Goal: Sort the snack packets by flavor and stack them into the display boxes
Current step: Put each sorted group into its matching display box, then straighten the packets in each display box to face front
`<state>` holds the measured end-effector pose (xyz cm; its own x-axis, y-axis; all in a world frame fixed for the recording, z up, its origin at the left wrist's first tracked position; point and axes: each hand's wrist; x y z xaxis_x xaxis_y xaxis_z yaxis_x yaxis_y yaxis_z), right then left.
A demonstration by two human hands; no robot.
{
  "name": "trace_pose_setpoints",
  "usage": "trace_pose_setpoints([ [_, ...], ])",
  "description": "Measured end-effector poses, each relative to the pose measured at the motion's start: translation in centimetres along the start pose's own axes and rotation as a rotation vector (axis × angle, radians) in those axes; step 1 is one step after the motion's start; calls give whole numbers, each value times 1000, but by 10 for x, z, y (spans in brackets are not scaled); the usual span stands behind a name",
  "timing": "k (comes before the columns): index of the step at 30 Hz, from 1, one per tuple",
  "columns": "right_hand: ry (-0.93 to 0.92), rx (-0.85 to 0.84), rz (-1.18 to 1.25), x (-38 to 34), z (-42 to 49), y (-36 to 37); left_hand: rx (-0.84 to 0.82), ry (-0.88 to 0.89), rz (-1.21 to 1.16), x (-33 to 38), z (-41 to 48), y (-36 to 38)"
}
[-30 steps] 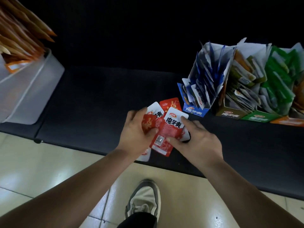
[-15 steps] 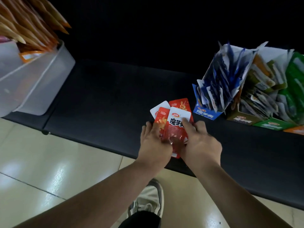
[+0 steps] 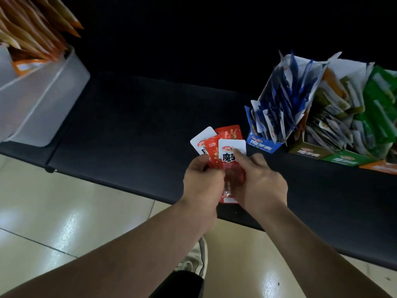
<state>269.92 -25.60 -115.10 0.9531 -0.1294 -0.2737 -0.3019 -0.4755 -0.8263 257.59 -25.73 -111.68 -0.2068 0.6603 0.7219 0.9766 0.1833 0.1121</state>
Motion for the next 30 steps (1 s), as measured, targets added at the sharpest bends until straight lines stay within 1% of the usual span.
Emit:
trace_pose_setpoints([
  [2, -12, 6, 11, 3, 0, 0, -19, -18, -31, -2, 4, 0],
  [4, -20, 19, 52, 7, 1, 0, 0, -35, -71, -2, 9, -1],
  [6, -41, 42, 92, 8, 0, -1, 13, -57, -55, -2, 16, -4],
  [10, -62, 41, 98, 9, -1, -3, -141, -71, 205, 4, 23, -3],
  [13, -65, 26, 98, 10, -3, -4, -176, -17, 352, 12, 26, -3],
  [16, -81, 36, 109, 10, -2, -3, -169, -2, 395, 18, 29, -2],
  [19, -88, 24, 128, 12, -2, -4, -209, 46, 455, 15, 28, -1],
  [21, -93, 13, 142, 12, -4, -6, -225, 41, 472, 12, 26, -1],
  [23, -101, 41, 161, 12, -5, -6, -221, 36, 461, 7, 25, -3],
  [27, -108, 60, 269, 7, -12, -9, -153, 48, 392, -8, 6, -10],
  [28, -100, 53, 331, 6, -15, -11, -158, 46, 391, -14, -2, -12],
  [30, -58, 7, 536, 7, -25, -17, -214, 39, 423, -22, -20, -16],
])
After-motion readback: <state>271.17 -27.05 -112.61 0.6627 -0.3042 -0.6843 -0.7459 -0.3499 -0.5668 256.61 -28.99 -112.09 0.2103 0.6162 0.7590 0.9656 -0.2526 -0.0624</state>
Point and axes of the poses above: each hand's wrist, its own z-axis towards the middle knuckle, its own y-axis out of the palm, x = y × z, and after that the axes turned 10 degrees about -x, right-handed
